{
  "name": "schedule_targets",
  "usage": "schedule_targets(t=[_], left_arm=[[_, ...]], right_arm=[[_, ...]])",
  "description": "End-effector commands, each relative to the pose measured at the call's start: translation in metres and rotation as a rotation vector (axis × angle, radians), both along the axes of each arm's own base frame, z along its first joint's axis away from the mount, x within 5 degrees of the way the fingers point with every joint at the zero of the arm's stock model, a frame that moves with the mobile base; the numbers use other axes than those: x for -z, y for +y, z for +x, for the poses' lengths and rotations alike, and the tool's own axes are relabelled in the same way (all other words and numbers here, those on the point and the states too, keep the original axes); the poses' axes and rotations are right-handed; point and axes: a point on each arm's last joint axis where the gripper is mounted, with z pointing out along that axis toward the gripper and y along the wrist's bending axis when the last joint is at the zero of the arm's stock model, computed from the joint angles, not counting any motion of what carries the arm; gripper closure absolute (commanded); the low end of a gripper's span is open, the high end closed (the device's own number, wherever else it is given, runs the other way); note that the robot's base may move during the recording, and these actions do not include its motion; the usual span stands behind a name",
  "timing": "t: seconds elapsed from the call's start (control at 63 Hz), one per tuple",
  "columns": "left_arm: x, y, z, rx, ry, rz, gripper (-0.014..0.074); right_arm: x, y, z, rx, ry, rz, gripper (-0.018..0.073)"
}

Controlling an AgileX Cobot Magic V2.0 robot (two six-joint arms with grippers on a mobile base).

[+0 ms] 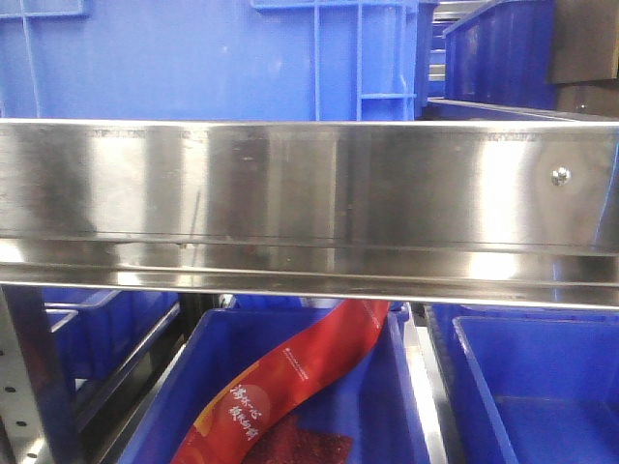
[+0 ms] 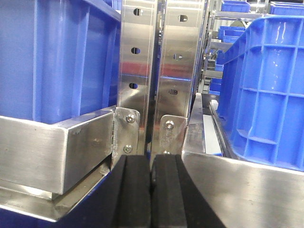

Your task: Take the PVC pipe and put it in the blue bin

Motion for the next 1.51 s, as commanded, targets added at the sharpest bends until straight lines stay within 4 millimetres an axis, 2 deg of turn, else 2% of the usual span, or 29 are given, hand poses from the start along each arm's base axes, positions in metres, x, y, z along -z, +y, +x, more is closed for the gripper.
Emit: schedule_targets(t=[0.0, 0.222, 0.65, 1.158, 1.491], left_arm=[[-0.003, 0.0, -0.001, 0.007, -0.027, -0.003, 0.0707], [-0.003, 0.0, -0.001, 0.007, -0.027, -0.003, 0.0707], [-0.003, 0.0, -0.001, 0.007, -0.027, -0.003, 0.0707], [-0.003, 0.0, -0.001, 0.007, -0.027, -0.003, 0.0707], [-0.003, 0.0, -0.001, 0.007, -0.027, -0.003, 0.0707]], right_arm=[[0.001, 0.0, -0.002, 0.009, -0.029, -0.013, 0.0728], [0.011, 0.0, 0.0, 0.006, -0.016, 0.002, 0.0728], [0.019, 0.0, 0.002, -0.008, 0.002, 0.09, 0.0728], [0.022, -0.006, 0.003, 0.108, -0.017, 0.089, 0.0728], [0.046, -0.007, 0.007, 0.117, 0.047, 0.043, 0.0728]])
